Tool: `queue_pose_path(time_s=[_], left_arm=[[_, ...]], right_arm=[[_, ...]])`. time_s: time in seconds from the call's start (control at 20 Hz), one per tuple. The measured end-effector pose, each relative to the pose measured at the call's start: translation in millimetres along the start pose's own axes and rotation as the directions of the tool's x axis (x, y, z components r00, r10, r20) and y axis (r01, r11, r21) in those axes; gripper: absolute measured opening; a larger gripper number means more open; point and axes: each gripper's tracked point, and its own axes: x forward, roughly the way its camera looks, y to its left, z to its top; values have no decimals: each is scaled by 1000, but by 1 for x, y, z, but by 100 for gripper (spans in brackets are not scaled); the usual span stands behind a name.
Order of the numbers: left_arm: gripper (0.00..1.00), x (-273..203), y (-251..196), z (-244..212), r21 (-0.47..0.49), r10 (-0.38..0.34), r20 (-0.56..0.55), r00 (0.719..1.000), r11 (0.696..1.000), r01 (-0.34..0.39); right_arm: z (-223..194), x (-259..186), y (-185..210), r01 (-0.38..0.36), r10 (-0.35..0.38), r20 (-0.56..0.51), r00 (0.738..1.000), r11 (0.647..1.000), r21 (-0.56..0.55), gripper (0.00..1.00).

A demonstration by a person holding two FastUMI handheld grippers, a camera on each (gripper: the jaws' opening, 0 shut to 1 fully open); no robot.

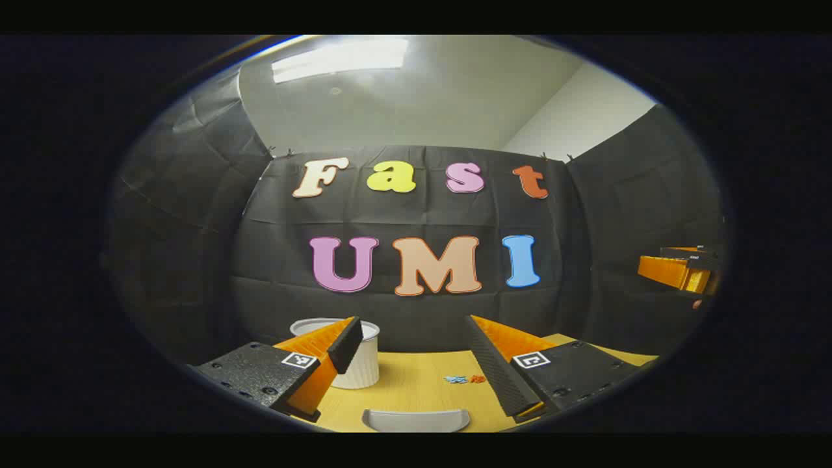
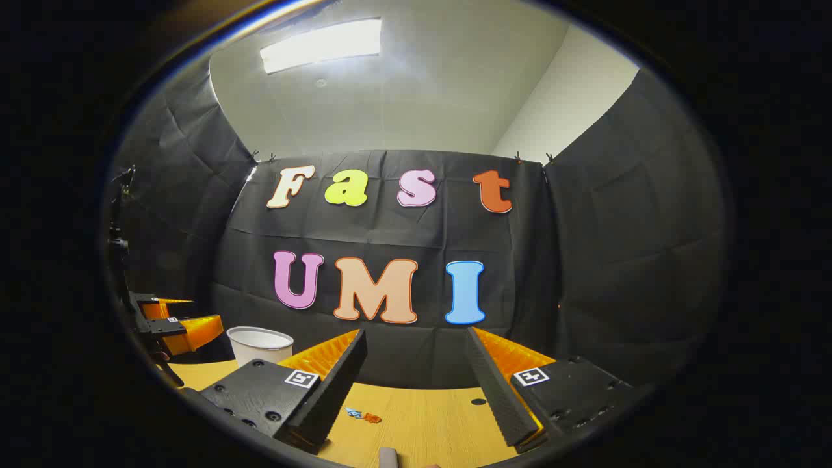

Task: Pick up the small broom and dustpan from the desktop, sweep the trash into the dustpan with the broom, and then empty the trash into the garbage bin.

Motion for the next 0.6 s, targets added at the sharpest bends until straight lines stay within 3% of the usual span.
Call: queue_pose_path(time_s=[0.6], left_arm=[[92,4,4,4,17,25,18,1000,1000,-25]], right_arm=[[-5,6,-2,-4,4,3,1000,1000,-4,92]])
